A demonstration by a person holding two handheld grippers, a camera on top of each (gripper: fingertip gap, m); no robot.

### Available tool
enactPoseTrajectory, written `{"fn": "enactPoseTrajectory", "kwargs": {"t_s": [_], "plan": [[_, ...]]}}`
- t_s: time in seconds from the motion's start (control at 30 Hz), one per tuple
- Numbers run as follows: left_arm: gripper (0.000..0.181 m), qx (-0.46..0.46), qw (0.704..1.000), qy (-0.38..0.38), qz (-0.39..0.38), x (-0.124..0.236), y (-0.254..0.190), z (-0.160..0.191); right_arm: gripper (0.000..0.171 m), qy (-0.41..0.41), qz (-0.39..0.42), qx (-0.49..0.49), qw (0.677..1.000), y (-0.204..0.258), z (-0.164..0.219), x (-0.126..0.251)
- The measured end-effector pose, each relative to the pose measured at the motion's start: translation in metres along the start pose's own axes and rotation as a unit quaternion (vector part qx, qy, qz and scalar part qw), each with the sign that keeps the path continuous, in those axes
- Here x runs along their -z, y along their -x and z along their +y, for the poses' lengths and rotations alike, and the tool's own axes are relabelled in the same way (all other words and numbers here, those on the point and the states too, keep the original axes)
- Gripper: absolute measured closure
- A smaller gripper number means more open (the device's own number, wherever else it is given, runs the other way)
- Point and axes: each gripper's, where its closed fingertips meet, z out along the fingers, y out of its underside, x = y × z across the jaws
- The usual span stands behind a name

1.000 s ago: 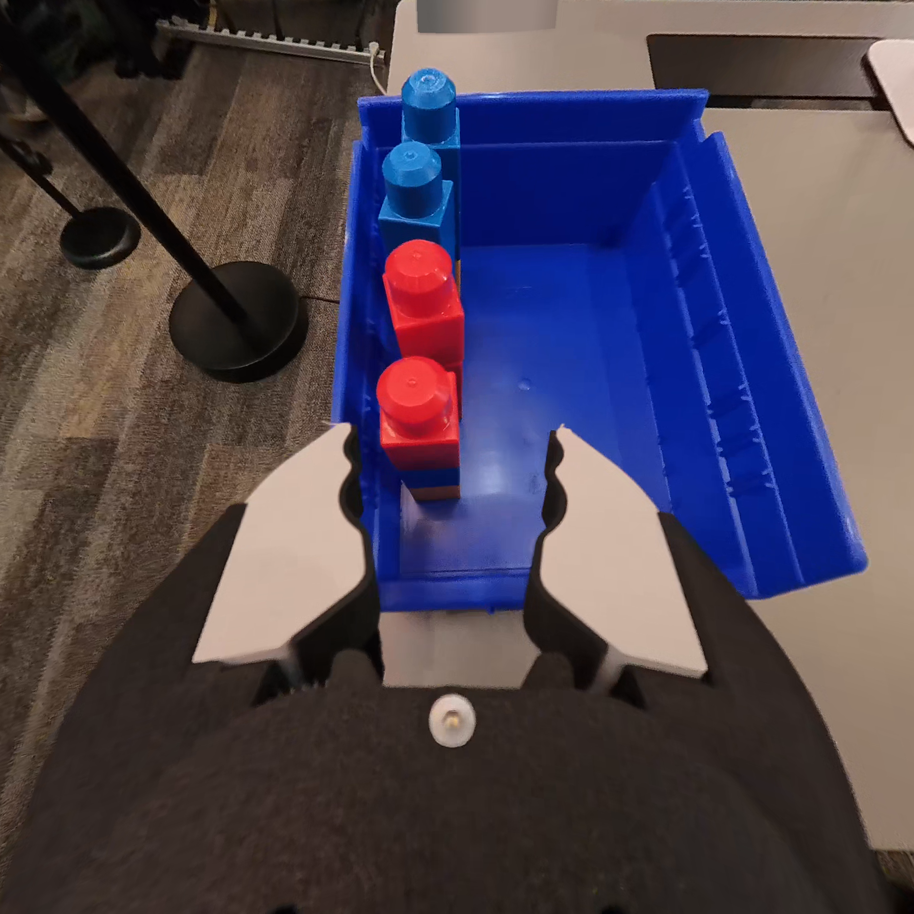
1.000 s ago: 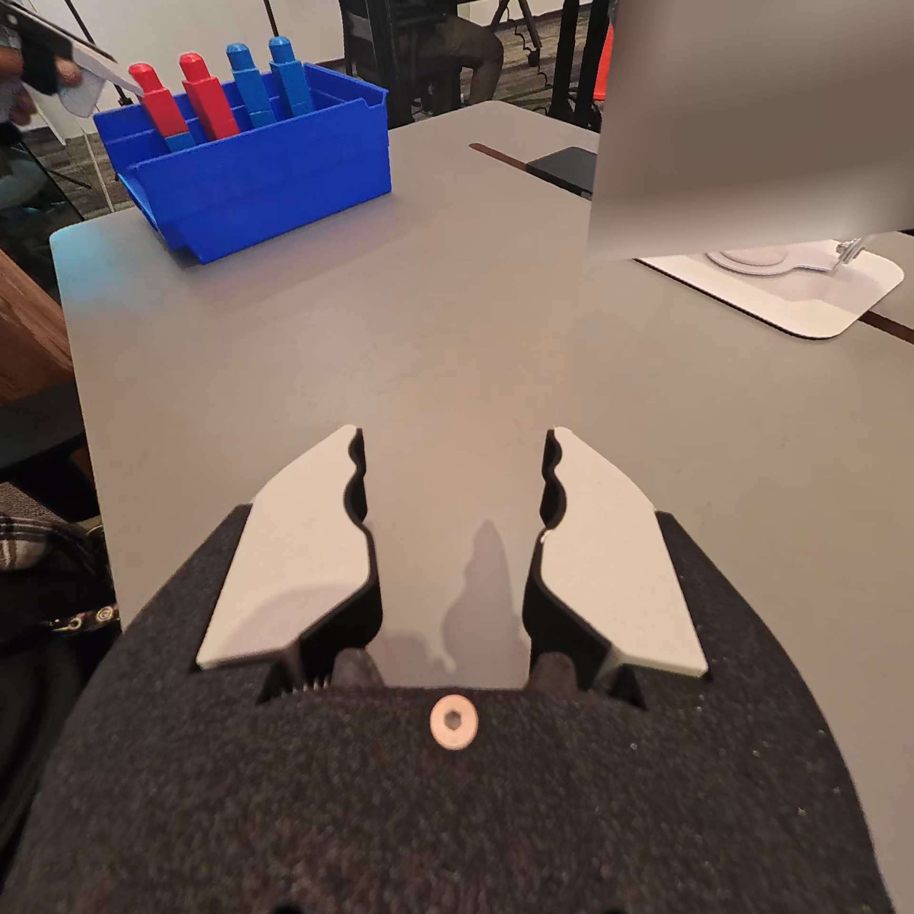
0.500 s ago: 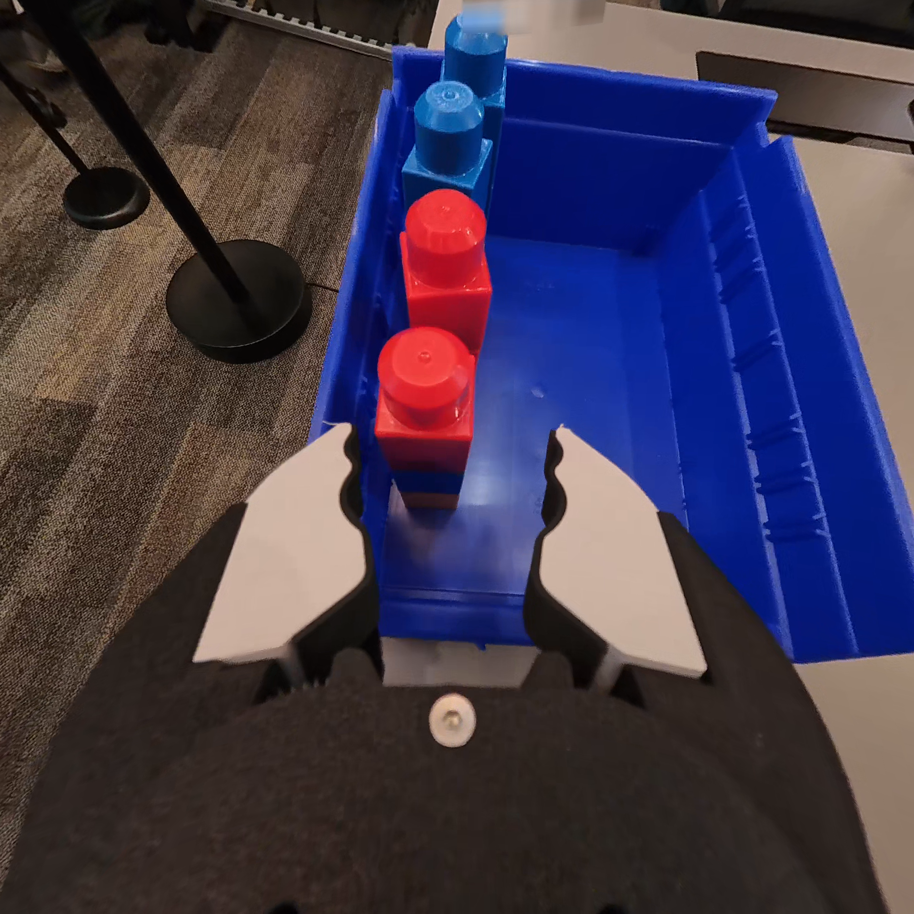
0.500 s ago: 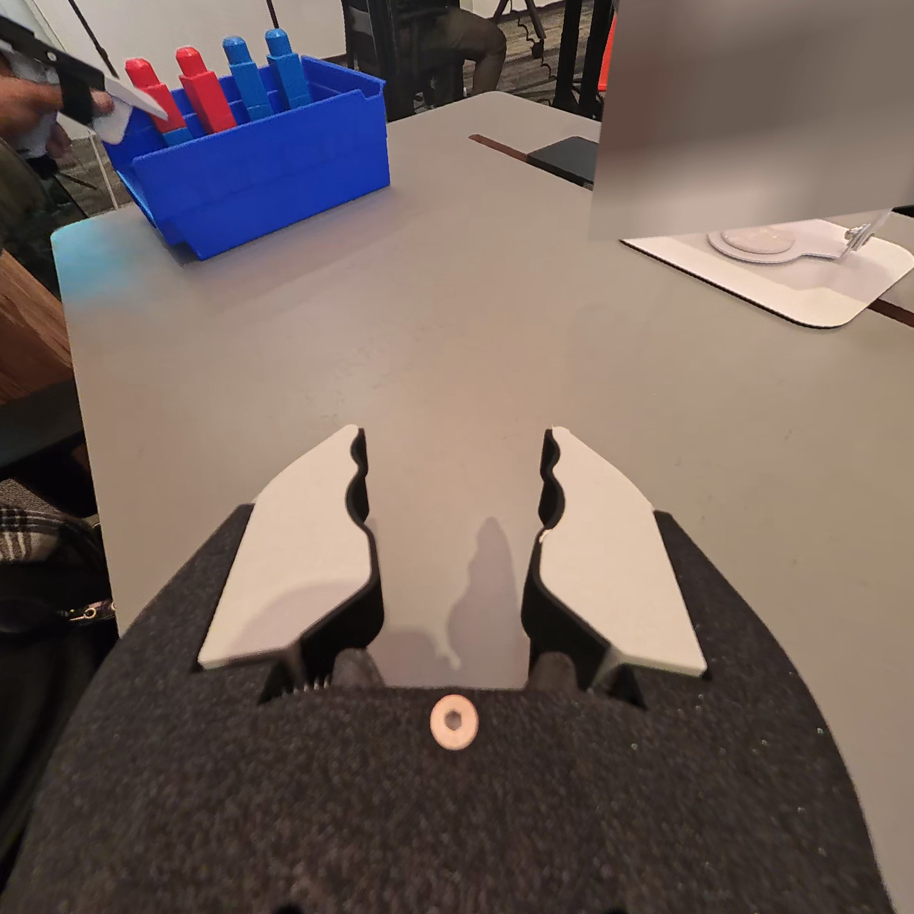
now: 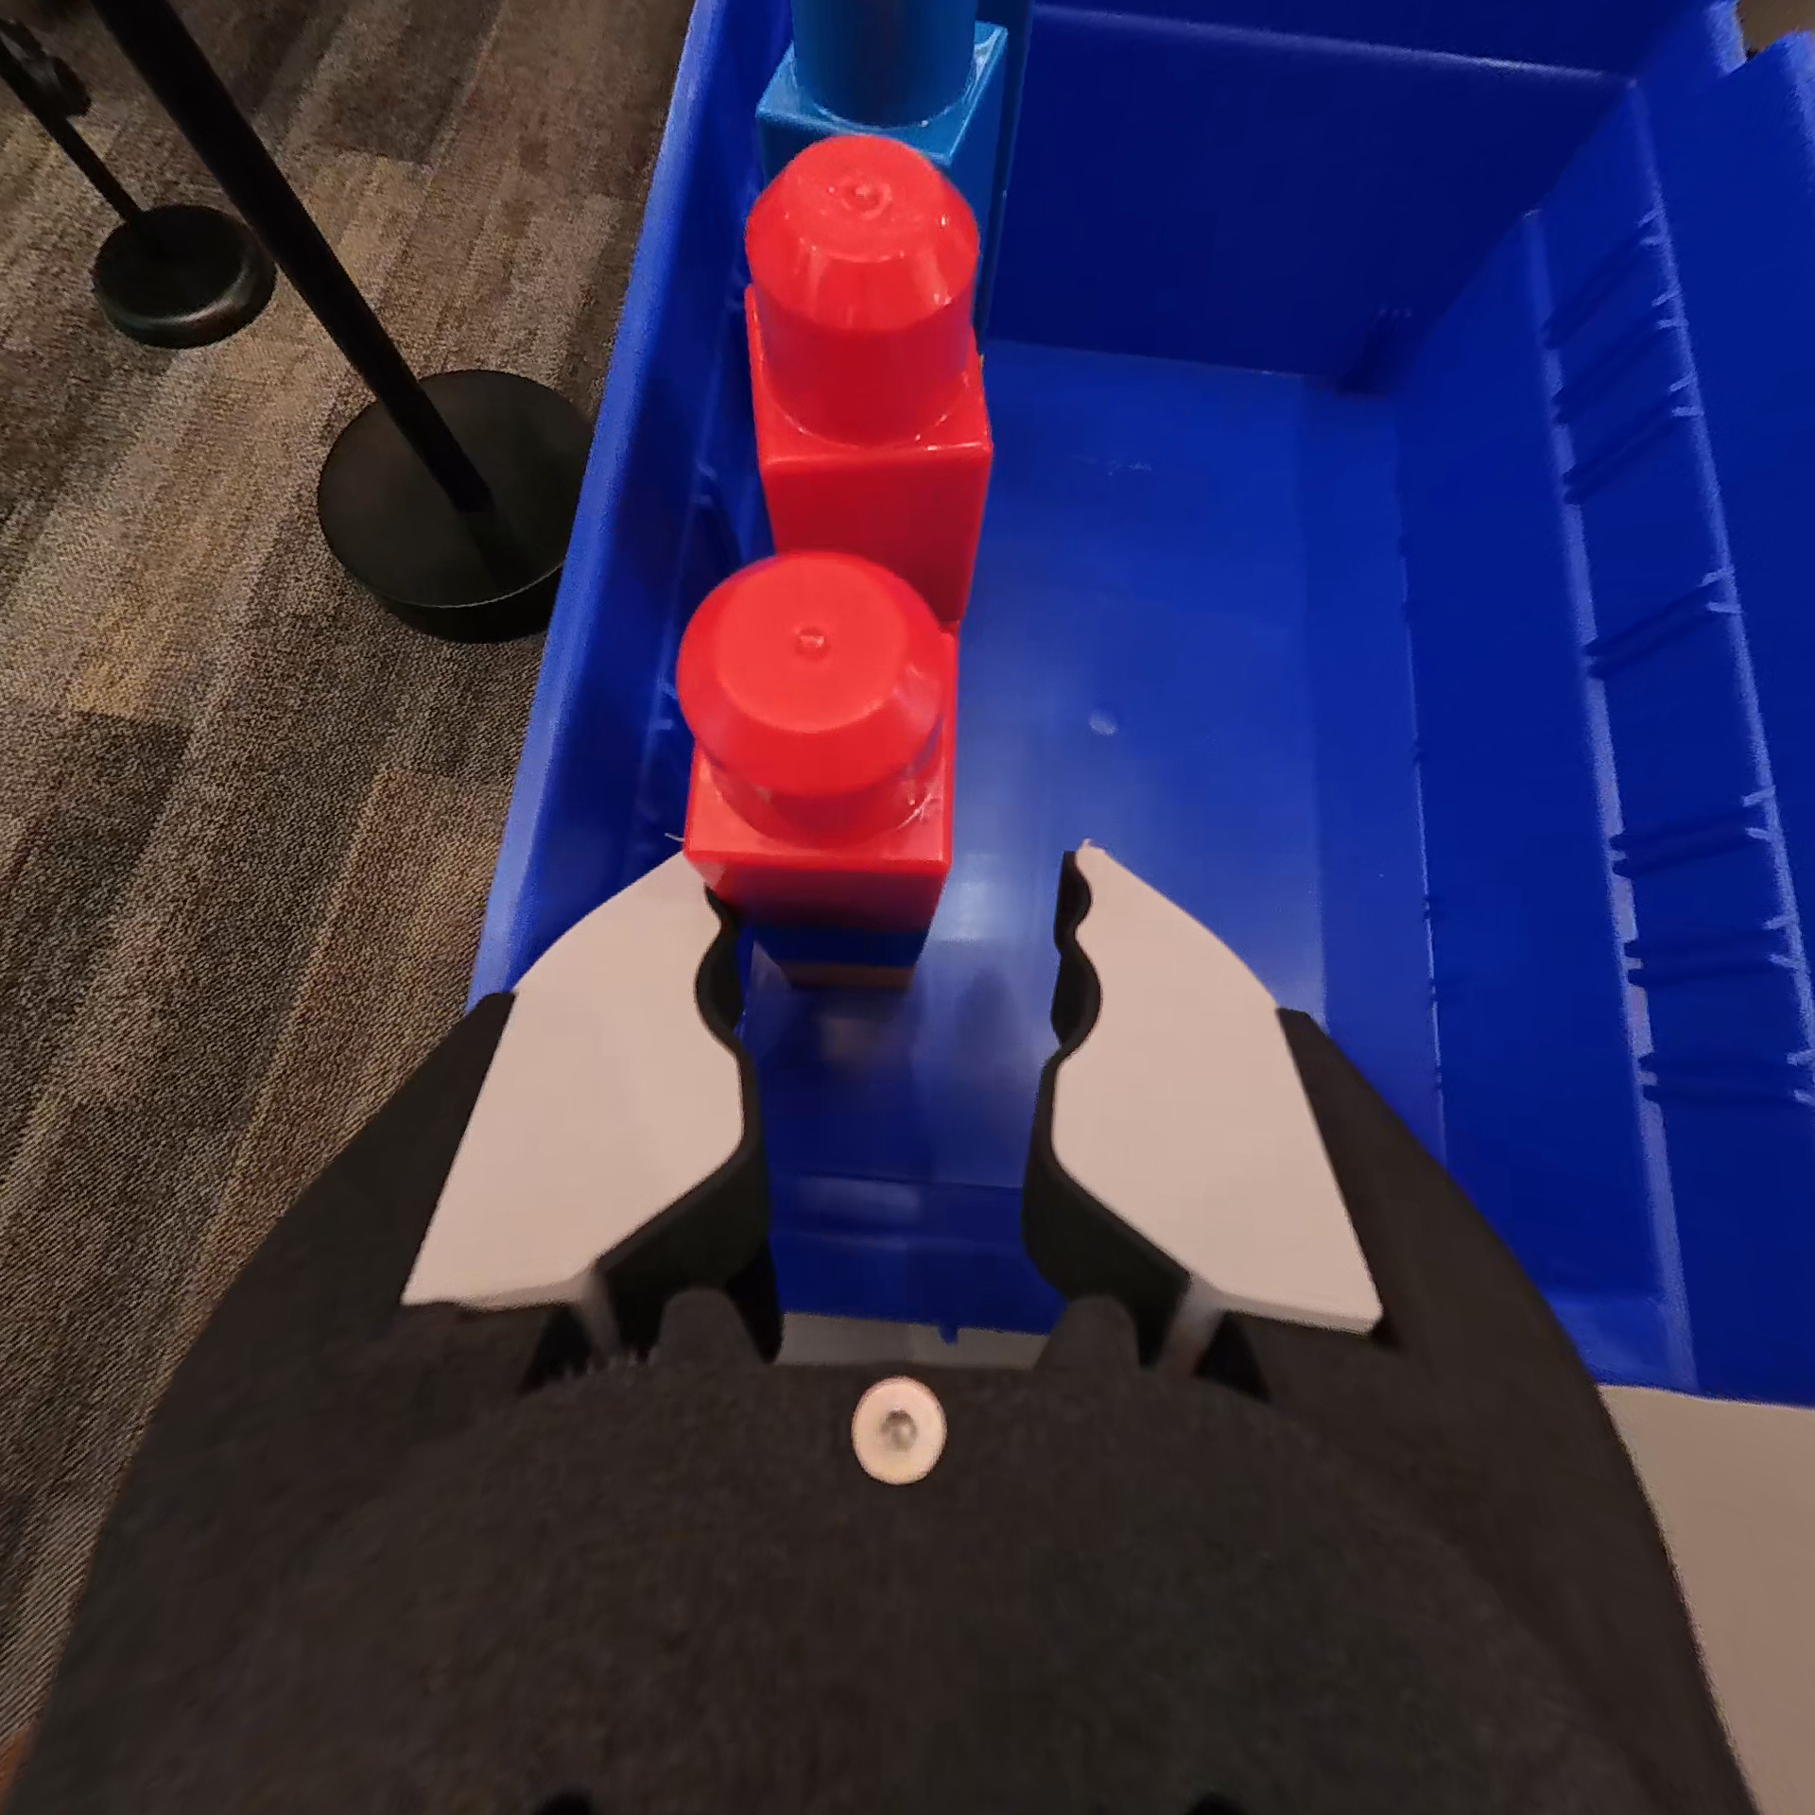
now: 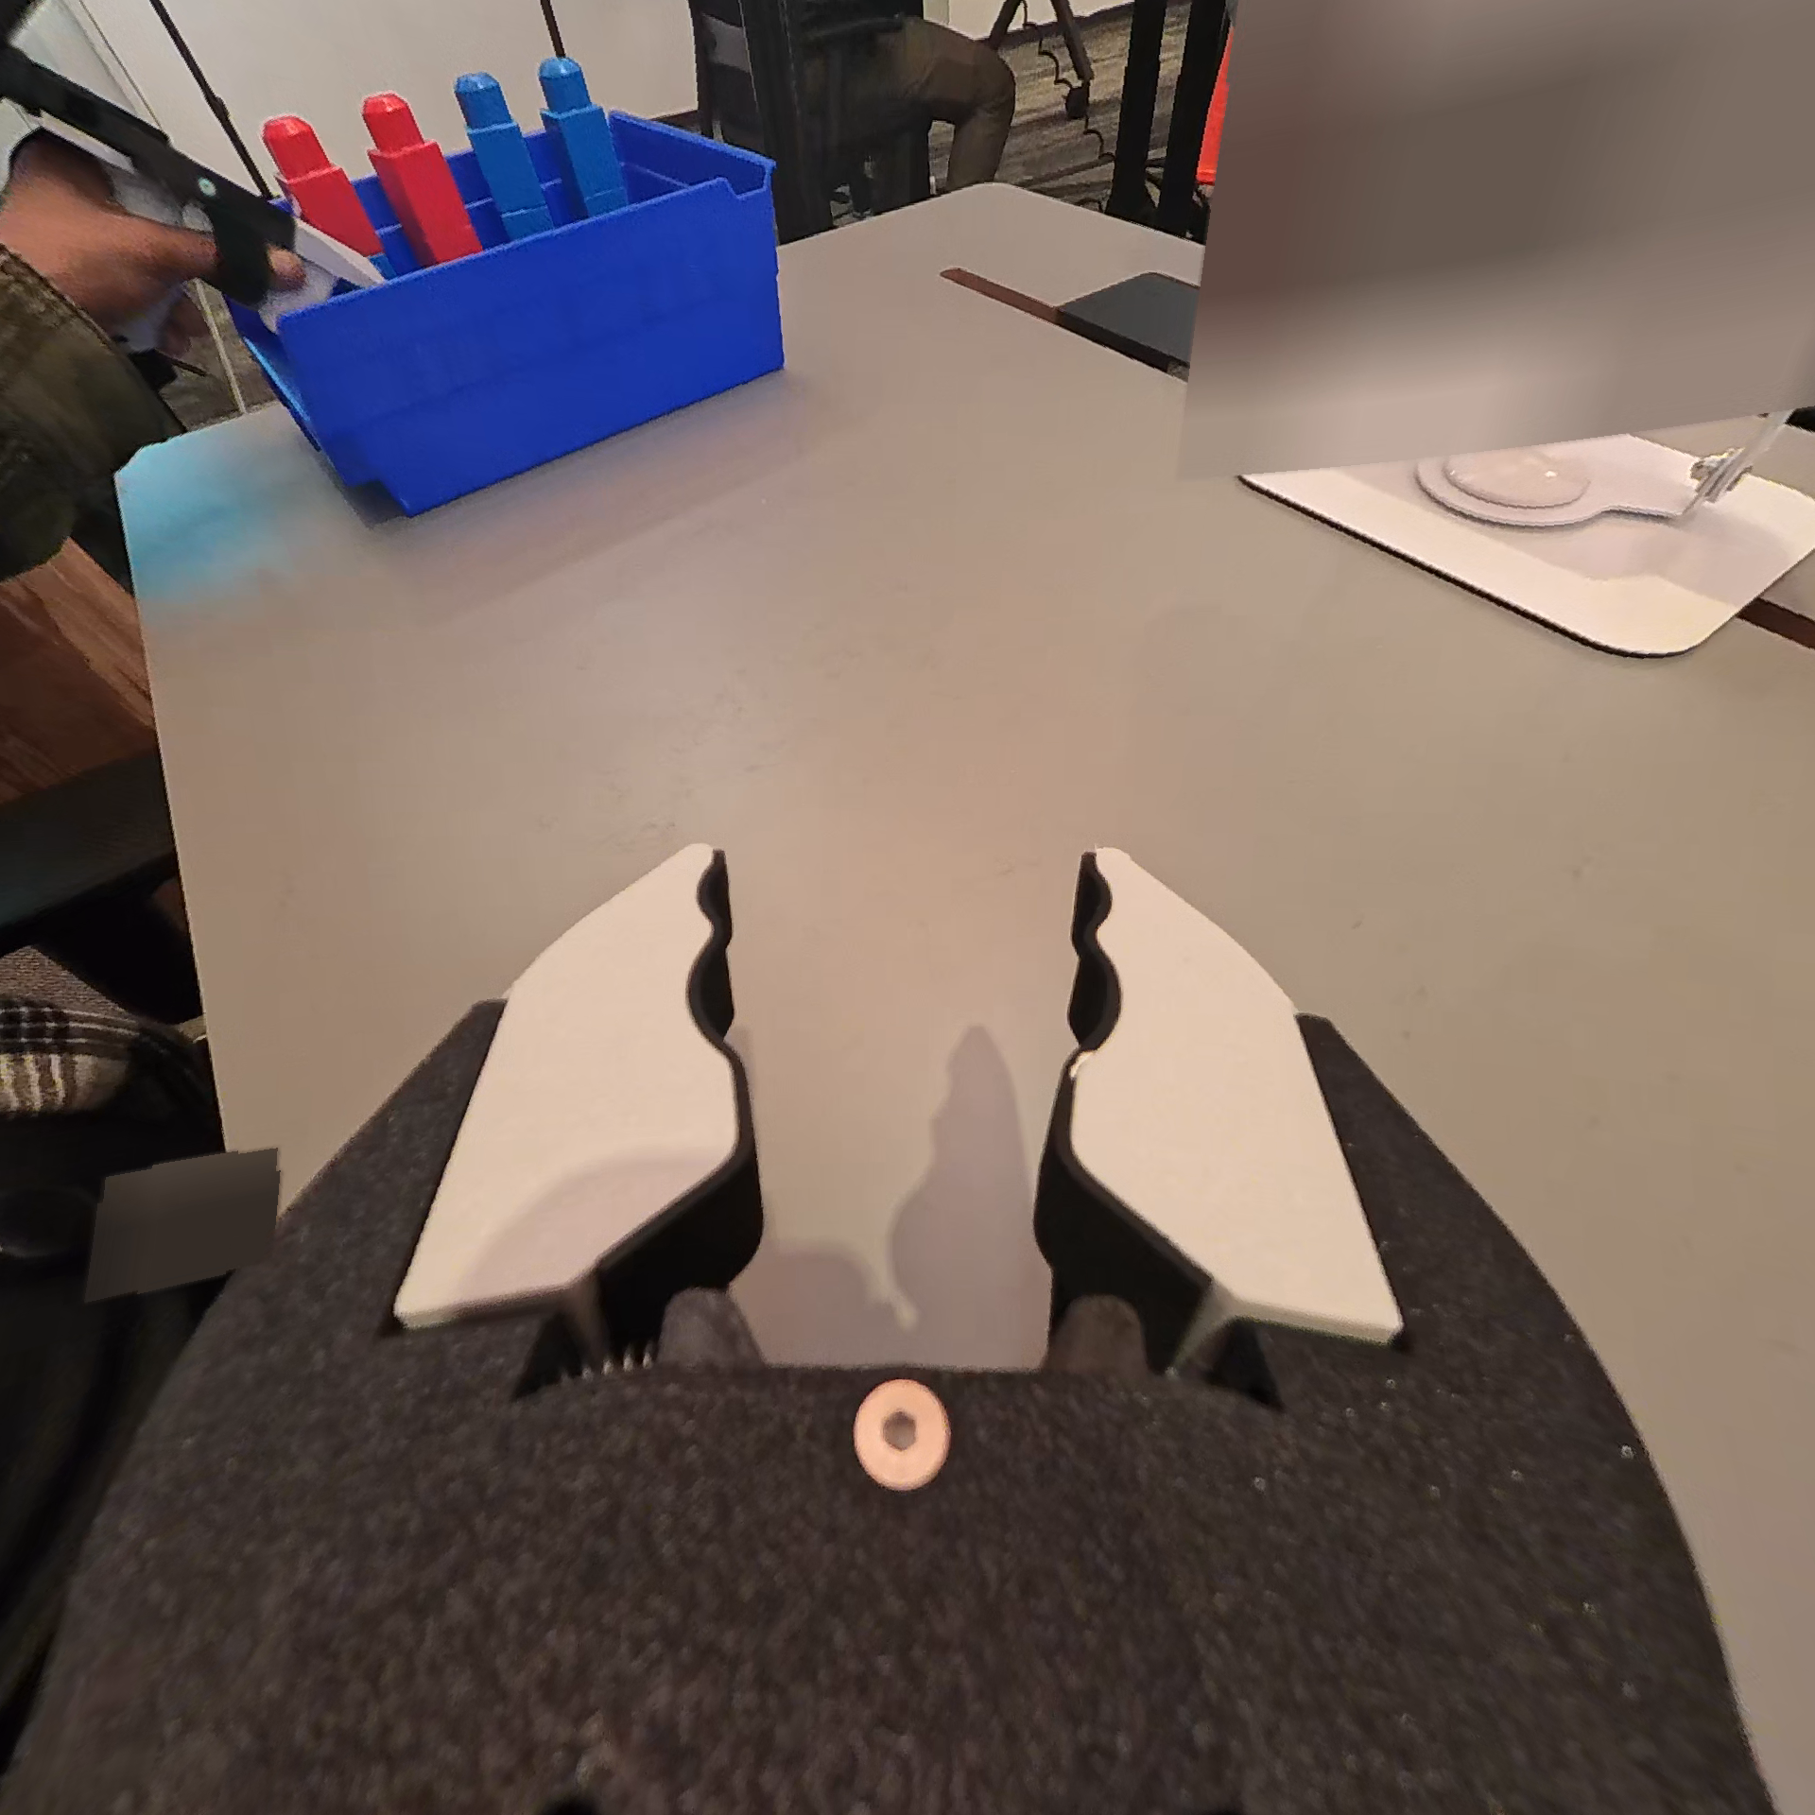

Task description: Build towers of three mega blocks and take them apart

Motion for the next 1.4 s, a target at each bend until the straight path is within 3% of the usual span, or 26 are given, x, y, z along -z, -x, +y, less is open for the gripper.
{"fn": "enactPoseTrajectory", "kwargs": {"t_s": [0.13, 0.2, 0.43, 0.63, 0.77, 0.93, 1.13, 1.27, 1.4], "plan": [[0.130, -0.010, 0.999, 0.032, -0.028, -0.004, 0.004, 0.007, 0.105, -0.002, -0.001, 0.003, 1.000, 0.001, -0.001, 0.000], [0.144, -0.013, 0.999, 0.034, -0.026, -0.007, 0.002, 0.009, 0.106, -0.005, -0.004, 0.004, 1.000, 0.002, -0.002, 0.000], [0.145, -0.035, 0.999, -0.004, 0.006, 0.000, -0.012, -0.005, 0.109, -0.011, -0.007, 0.003, 1.000, 0.003, -0.003, 0.002], [0.145, -0.048, 0.993, -0.052, 0.096, 0.038, -0.046, -0.041, 0.109, -0.013, -0.037, 0.011, 0.999, 0.017, -0.005, -0.005], [0.146, -0.100, 0.978, -0.078, 0.166, 0.077, -0.094, -0.074, 0.106, -0.018, -0.068, 0.033, 0.997, 0.031, -0.020, -0.011], [0.146, -0.198, 0.923, -0.105, 0.312, 0.123, -0.211, -0.098, 0.102, -0.029, -0.131, 0.079, 0.988, 0.056, -0.057, -0.025], [0.145, -0.300, 0.814, -0.074, 0.492, 0.149, -0.353, -0.066, 0.100, -0.002, -0.232, 0.107, 0.967, 0.087, -0.084, -0.054], [0.145, -0.335, 0.759, -0.037, 0.557, 0.154, -0.405, -0.038, 0.101, 0.010, -0.277, 0.101, 0.955, 0.100, -0.093, -0.068], [0.145, -0.338, 0.723, -0.022, 0.602, 0.160, -0.433, -0.023, 0.105, 0.022, -0.313, 0.095, 0.945, 0.112, -0.090, -0.078]]}}
